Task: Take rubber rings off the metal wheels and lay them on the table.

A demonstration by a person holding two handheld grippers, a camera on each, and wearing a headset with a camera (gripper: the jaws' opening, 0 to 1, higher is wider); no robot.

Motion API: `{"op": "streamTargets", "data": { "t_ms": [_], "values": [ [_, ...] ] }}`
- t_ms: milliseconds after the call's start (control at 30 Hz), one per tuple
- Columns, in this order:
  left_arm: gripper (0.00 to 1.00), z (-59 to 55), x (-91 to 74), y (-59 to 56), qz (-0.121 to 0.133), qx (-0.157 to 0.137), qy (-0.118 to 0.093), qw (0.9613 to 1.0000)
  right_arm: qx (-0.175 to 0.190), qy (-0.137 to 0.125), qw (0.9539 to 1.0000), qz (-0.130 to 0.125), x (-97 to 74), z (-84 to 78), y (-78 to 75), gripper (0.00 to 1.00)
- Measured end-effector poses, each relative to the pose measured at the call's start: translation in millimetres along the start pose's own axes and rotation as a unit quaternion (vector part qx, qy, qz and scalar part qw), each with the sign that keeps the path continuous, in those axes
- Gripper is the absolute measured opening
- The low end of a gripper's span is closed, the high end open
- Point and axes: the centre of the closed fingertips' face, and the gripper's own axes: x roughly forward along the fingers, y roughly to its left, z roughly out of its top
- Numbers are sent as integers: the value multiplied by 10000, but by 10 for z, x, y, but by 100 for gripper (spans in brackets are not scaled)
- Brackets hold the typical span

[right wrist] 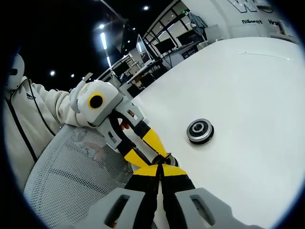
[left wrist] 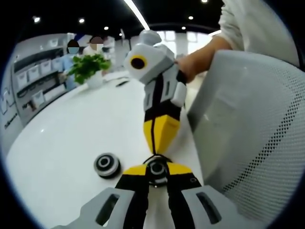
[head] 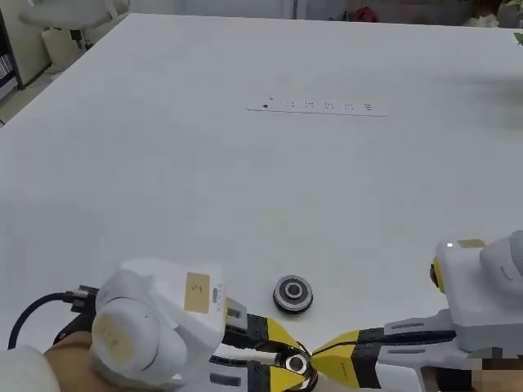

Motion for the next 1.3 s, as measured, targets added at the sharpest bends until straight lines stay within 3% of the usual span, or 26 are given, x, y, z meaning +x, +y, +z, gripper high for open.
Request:
{"op": "streamTargets", "data": {
  "t_ms": [167, 433, 500, 733, 1000, 1300],
  "values": [
    [17, 24, -74, 1, -33, -42, 57, 10000, 27, -41, 10000, -8, -37, 30, 19, 0],
    [41, 142, -302, 91, 97, -135, 86, 9998, -31, -98, 9999, -95, -116, 79, 54, 0],
    [42, 157, -363, 87, 78, 27, 137, 9999, -37, -143, 9998, -118, -145, 107, 59, 0],
    [53, 218, -641, 104, 133, -55, 160, 9998, -91, -264, 9994, -192, -232, 191, 95, 0],
    [62, 117, -982, 136, 453, -193, 243, 9985, -144, -334, 9990, -246, -309, 250, 171, 0],
    [69, 155, -1308, 236, 867, -388, 89, 9954, -238, -388, 9985, -297, -375, 328, 262, 0]
  ]
}}
